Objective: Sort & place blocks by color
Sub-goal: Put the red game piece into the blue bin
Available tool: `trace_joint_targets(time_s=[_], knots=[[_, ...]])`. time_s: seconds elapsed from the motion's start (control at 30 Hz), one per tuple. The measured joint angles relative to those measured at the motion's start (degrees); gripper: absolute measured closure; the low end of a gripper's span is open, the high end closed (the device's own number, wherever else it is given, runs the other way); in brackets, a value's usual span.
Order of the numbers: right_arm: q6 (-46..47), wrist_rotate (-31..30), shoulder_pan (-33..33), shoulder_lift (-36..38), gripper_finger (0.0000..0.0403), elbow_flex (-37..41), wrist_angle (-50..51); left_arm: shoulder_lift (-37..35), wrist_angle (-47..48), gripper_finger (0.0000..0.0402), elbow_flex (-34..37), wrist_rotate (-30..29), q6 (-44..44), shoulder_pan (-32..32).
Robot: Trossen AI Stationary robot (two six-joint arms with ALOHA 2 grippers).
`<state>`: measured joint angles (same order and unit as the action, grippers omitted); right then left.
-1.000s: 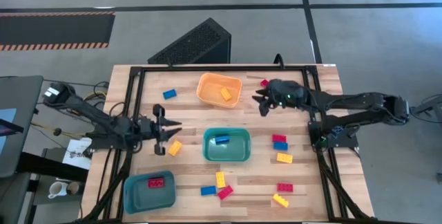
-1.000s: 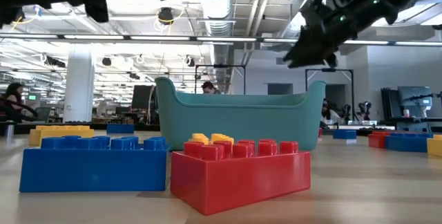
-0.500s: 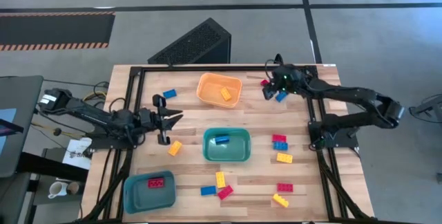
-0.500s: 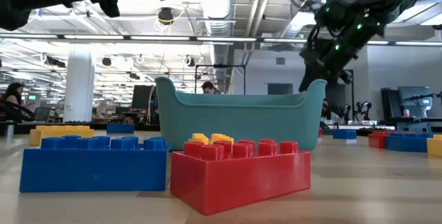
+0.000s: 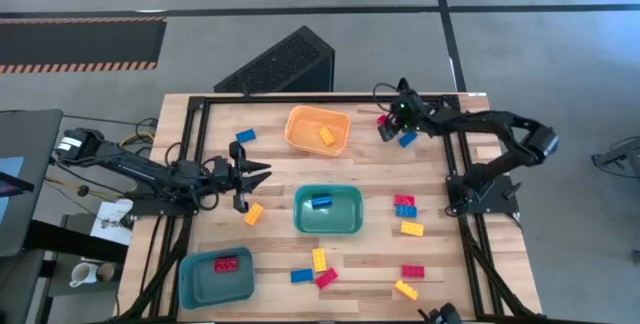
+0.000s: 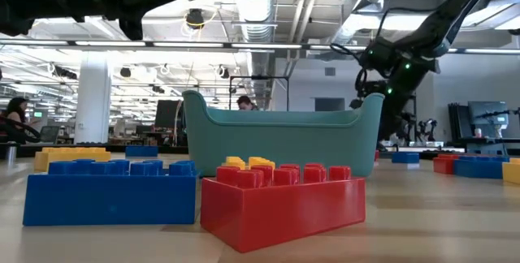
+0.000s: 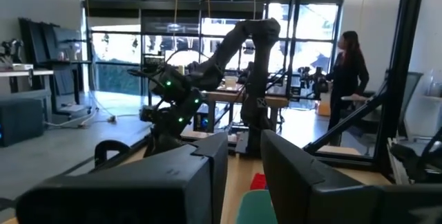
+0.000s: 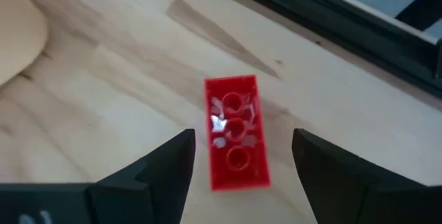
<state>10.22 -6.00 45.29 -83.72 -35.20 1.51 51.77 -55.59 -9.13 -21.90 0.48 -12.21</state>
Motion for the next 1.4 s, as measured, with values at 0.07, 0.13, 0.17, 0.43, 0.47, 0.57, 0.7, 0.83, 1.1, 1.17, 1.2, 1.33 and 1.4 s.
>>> trace_joint_targets(time_s=[0.07,0.13,0.17,0.43,0.47,0.57,0.7,0.83,1.1,1.17,1.2,1.33,1.4], knots=[[-0.16,0.11,1.00,-1.57,0.0136,-0.48,-0.48,0.00,0.00,0.0324,-0.02,0.01,-0.08,0.00],[-0.45,0.32,1.95,-3.10,0.0136,-1.65,-0.19,0.00,-0.01,0.0324,-0.02,0.00,-0.41,0.00],[-0.76,0.90,2.34,-3.89,0.0136,-2.21,-0.24,0.00,-0.08,0.0324,-0.02,-0.02,-0.60,0.00],[-1.71,4.83,1.58,-10.90,0.0136,-6.97,0.75,0.00,-0.92,0.0324,-0.03,-0.04,-1.32,0.00],[-1.69,4.83,1.47,-11.61,0.0137,-7.46,1.18,0.00,-0.90,0.0324,-0.02,-0.06,-1.66,0.00],[-1.32,4.89,0.83,-13.38,0.0141,-8.73,2.18,0.00,-0.90,0.0324,-0.03,-0.17,-2.06,0.00],[-0.61,4.83,-0.19,-13.99,0.0166,-9.48,3.85,0.00,-0.88,0.0324,-0.04,-0.19,-2.36,0.00],[0.42,4.70,-1.17,-12.57,0.0211,-9.29,5.15,0.00,-0.89,0.0324,-0.04,-0.17,-2.85,0.00],[0.87,4.50,-2.77,-7.59,0.0304,-9.11,8.88,0.00,-0.87,0.0324,-0.04,-0.17,-3.11,0.00],[0.87,4.48,-2.98,-6.63,0.0312,-9.11,10.33,0.00,-0.87,0.0324,-0.04,-0.17,-3.31,0.00],[0.91,4.50,-3.10,-5.97,0.0311,-9.11,10.81,0.00,-0.87,0.0324,-0.04,-0.17,-3.33,0.00],[1.35,4.38,-4.03,-3.56,0.0269,-9.13,11.09,0.00,-0.87,0.0324,-0.04,-0.15,-3.43,0.00],[1.37,4.37,-4.93,-2.39,0.0235,-9.14,10.87,0.00,-0.87,0.0324,-0.04,-0.13,-3.80,0.00]])
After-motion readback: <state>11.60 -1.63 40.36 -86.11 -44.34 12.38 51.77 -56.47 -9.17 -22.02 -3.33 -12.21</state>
